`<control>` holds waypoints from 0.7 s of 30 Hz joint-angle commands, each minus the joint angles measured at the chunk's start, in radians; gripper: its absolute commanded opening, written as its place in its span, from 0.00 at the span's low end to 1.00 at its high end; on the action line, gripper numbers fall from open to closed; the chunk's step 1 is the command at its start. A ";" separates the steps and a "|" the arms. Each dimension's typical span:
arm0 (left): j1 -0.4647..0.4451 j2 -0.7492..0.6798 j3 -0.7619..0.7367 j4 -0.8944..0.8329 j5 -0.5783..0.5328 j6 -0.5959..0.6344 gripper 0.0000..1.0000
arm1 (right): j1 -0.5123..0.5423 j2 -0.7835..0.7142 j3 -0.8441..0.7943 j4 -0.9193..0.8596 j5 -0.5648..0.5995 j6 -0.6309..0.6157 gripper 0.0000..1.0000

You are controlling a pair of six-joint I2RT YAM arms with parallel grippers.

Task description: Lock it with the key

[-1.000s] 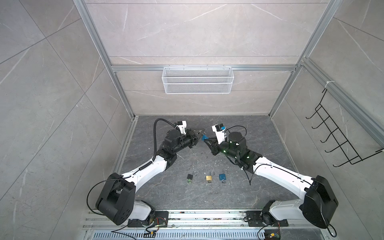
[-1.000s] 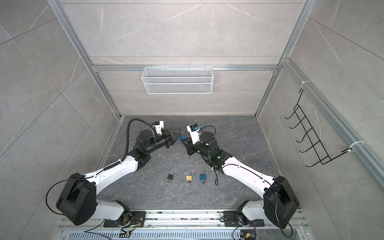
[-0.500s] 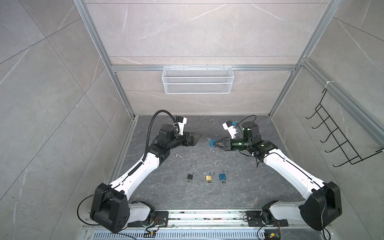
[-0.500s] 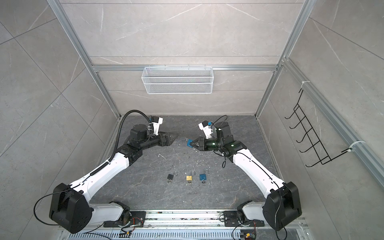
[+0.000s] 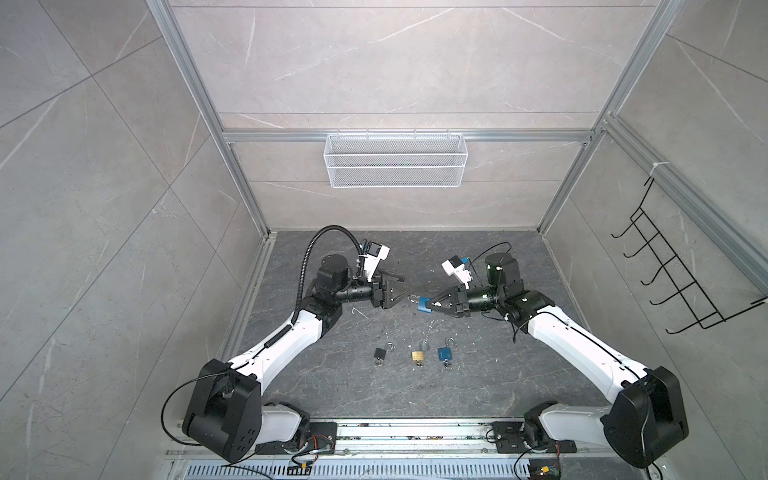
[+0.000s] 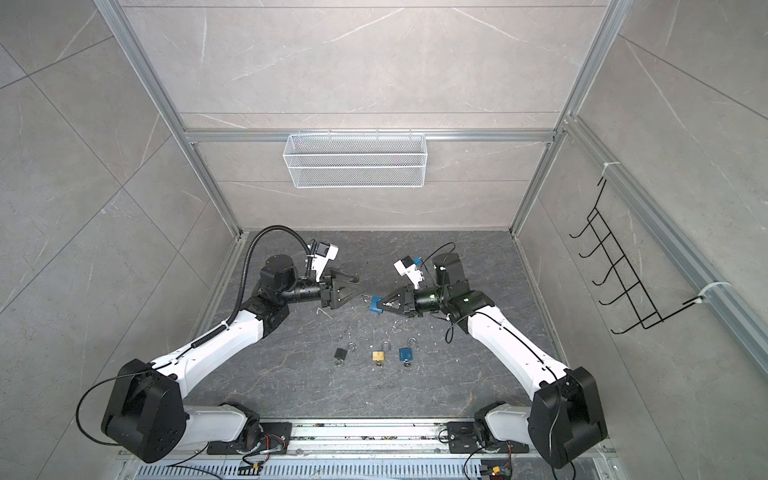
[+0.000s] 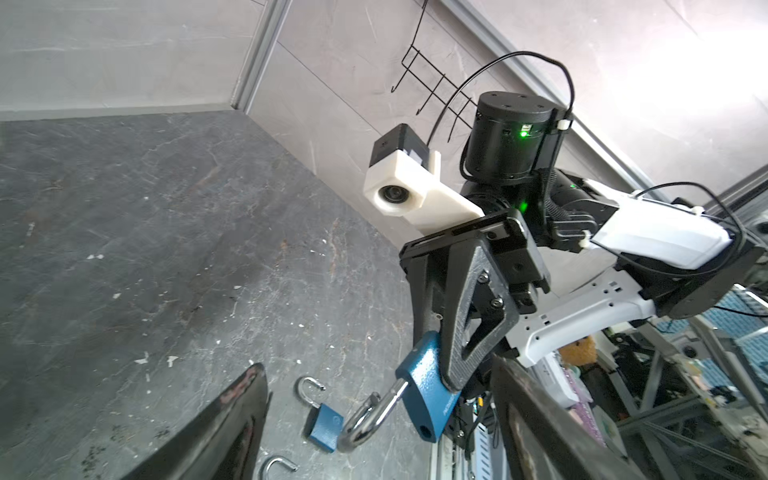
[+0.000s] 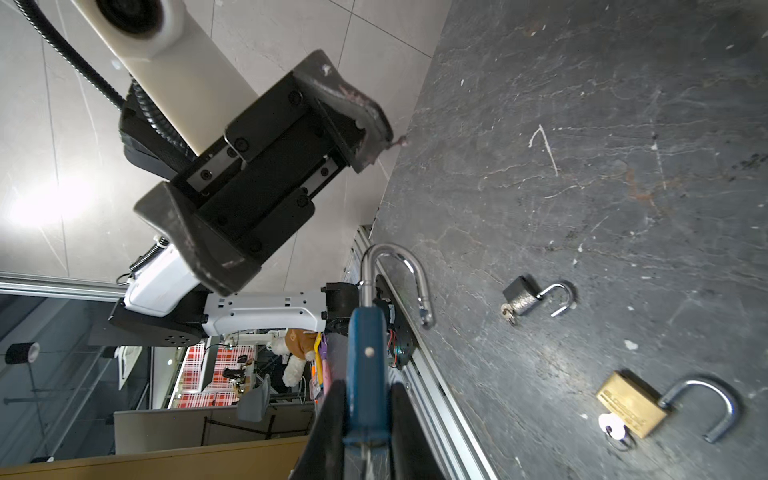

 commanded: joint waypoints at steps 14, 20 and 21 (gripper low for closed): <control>-0.005 0.047 -0.026 0.162 0.102 -0.130 0.76 | -0.003 0.012 0.026 0.164 -0.049 0.107 0.00; -0.017 0.072 -0.036 0.236 0.121 -0.205 0.65 | -0.004 0.023 0.038 0.160 -0.035 0.106 0.00; -0.017 0.073 -0.039 0.243 0.121 -0.212 0.63 | -0.004 0.025 0.040 0.157 -0.032 0.105 0.00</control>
